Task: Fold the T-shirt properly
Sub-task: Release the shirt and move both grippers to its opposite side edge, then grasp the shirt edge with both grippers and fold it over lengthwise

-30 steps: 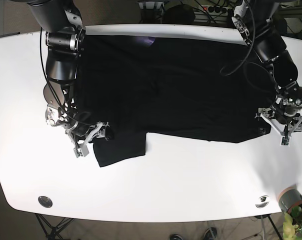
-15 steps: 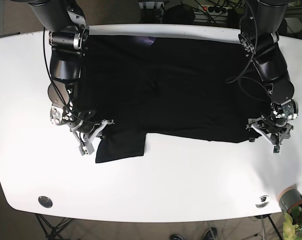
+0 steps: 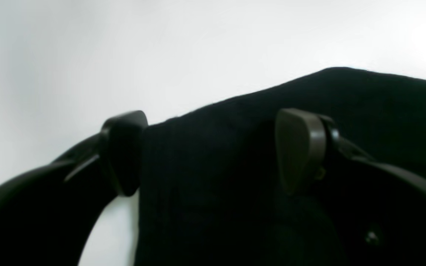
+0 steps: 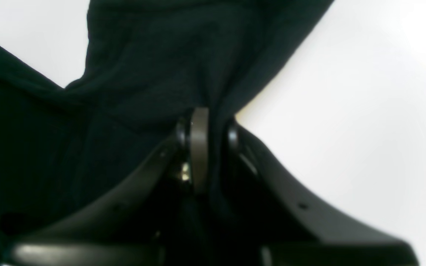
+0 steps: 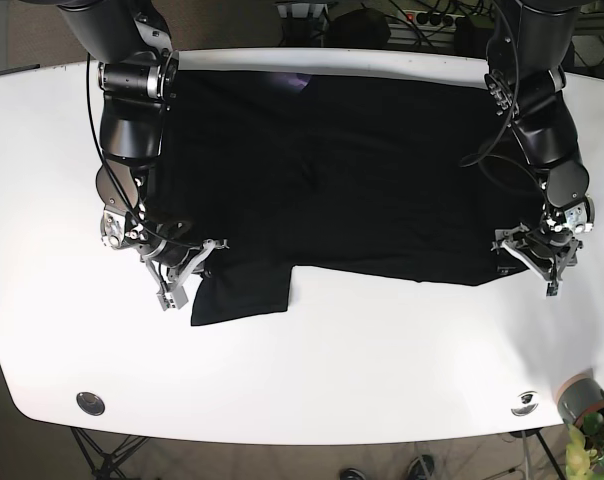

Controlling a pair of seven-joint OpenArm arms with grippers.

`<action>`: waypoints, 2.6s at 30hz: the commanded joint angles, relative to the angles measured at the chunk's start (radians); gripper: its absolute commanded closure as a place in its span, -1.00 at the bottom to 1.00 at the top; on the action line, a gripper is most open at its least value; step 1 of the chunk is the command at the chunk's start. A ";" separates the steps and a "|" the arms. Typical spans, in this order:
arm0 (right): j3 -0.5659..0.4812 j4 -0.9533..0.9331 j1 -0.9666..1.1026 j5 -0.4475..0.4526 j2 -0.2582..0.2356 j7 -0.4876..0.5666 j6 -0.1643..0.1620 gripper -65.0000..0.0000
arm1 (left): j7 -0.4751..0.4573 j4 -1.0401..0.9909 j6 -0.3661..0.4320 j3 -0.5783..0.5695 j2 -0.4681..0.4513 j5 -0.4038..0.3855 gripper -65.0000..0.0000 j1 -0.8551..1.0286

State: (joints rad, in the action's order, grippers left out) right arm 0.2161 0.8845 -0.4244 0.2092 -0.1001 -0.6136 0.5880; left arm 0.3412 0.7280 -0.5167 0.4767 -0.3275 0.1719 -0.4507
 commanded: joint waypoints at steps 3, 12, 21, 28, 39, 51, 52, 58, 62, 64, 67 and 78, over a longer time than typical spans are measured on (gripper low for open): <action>0.001 0.015 -0.024 0.003 -0.007 -0.001 0.007 0.85 | -0.021 0.012 -0.003 0.001 -0.015 -0.010 -0.25 -0.015; -0.001 0.015 -0.057 -0.004 -0.007 -0.001 0.007 0.89 | -0.112 -0.081 -0.003 0.000 -0.003 -0.010 1.00 -0.016; 0.004 0.180 -0.024 -0.003 -0.013 -0.036 0.007 0.94 | -0.067 0.147 -0.072 0.007 0.001 -0.081 1.00 0.059; 0.006 0.451 0.071 0.005 -0.013 -0.185 0.007 0.94 | 0.062 0.388 -0.072 0.009 0.001 -0.237 1.00 0.168; 0.007 0.919 0.287 0.005 -0.008 -0.380 0.007 0.94 | 0.121 0.646 -0.073 0.044 0.005 -0.325 1.00 0.361; 0.078 1.089 0.529 0.006 0.044 -0.391 0.013 0.94 | 0.123 0.802 -0.075 0.073 0.005 -0.329 1.00 0.537; 0.098 1.089 0.546 0.006 0.055 -0.391 0.016 0.94 | 0.123 0.812 -0.075 0.073 0.005 -0.329 1.00 0.550; 0.118 1.089 0.651 0.006 0.066 -0.389 0.017 0.93 | 0.123 0.867 -0.168 0.073 0.003 -0.326 1.00 0.626; 0.119 1.089 0.704 0.006 0.082 -0.386 0.017 0.93 | 0.134 0.898 -0.181 0.073 0.000 -0.323 1.00 0.677; 0.121 1.089 0.718 0.006 0.090 -0.386 0.017 0.92 | 0.164 0.907 -0.181 0.073 -0.002 -0.323 0.88 0.691; 0.121 1.089 0.730 0.006 0.092 -0.386 0.016 0.84 | 0.206 0.905 -0.181 0.073 -0.002 -0.325 0.35 0.692; 0.247 1.151 0.723 0.049 0.141 -0.384 0.019 -0.20 | 0.218 0.984 -0.181 0.150 -0.002 -0.332 -0.35 0.694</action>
State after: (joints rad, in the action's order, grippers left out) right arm 0.4545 2.0151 0.3092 0.2123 0.0475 -1.0210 0.6033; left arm 0.5884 1.6566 -0.6979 0.6102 -0.3073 -0.1360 0.2531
